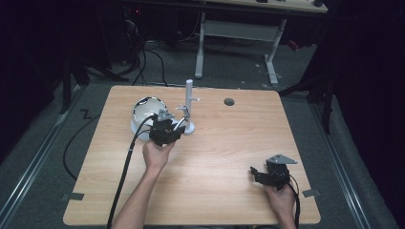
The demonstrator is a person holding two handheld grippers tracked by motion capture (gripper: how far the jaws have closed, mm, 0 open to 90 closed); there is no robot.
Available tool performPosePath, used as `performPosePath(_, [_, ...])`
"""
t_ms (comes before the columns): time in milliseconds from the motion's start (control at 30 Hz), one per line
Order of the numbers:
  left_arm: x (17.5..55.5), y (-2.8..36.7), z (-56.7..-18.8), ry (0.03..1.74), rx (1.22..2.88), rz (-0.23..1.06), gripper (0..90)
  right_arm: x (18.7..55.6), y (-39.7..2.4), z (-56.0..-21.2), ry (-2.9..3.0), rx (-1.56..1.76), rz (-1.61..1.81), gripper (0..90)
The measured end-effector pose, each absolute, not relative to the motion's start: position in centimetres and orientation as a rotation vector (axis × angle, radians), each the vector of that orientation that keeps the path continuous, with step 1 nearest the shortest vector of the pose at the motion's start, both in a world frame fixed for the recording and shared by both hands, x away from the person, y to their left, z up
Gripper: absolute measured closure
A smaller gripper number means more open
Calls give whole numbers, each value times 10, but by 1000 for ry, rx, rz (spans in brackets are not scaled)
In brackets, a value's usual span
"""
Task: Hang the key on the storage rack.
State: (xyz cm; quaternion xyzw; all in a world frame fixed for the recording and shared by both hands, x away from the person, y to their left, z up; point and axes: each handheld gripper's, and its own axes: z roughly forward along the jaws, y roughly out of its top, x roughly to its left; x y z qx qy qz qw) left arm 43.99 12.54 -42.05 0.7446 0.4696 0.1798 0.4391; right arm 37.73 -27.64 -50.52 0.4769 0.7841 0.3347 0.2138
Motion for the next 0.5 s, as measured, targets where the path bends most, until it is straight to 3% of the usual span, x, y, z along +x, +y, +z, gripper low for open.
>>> performPosePath(500, [447, 128, -434, 1216, 1850, 434, 638, 377, -276, -505, 2175, 1323, 929, 259])
